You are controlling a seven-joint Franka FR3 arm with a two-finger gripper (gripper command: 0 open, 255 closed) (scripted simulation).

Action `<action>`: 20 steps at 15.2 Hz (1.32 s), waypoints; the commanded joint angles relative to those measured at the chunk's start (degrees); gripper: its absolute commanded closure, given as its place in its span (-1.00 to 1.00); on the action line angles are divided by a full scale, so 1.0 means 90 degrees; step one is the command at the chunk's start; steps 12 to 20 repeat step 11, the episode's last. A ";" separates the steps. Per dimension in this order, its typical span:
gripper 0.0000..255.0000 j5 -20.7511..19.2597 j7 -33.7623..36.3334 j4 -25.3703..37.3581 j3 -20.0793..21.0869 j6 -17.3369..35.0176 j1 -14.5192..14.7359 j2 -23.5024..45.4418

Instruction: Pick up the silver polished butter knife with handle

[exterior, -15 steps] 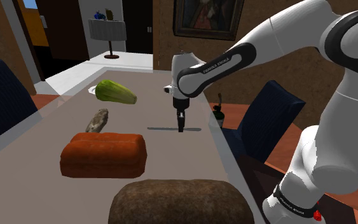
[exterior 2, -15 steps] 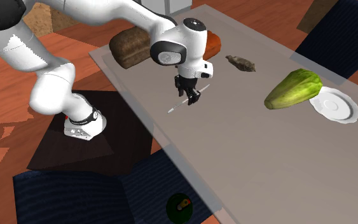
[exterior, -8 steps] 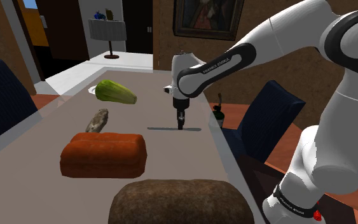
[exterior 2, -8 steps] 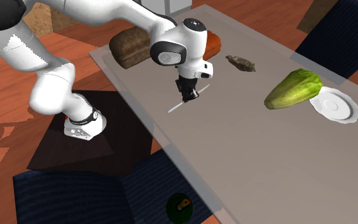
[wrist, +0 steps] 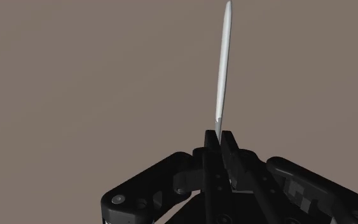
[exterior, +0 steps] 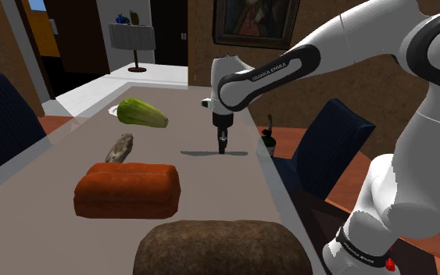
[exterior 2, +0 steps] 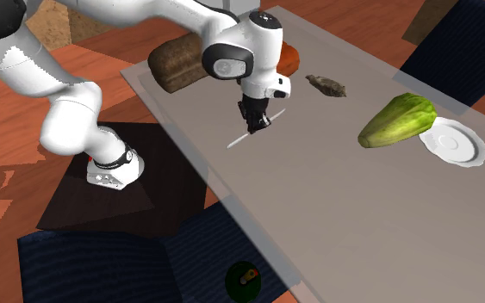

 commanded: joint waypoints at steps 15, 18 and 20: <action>1.00 -0.0006 -0.0020 0.0512 0.0002 -0.0851 0.0000 -0.0337; 1.00 -0.0006 -0.0020 0.0512 0.0002 -0.0851 0.0000 -0.0337; 1.00 -0.0006 -0.0020 0.0512 0.0002 -0.0851 0.0000 -0.0337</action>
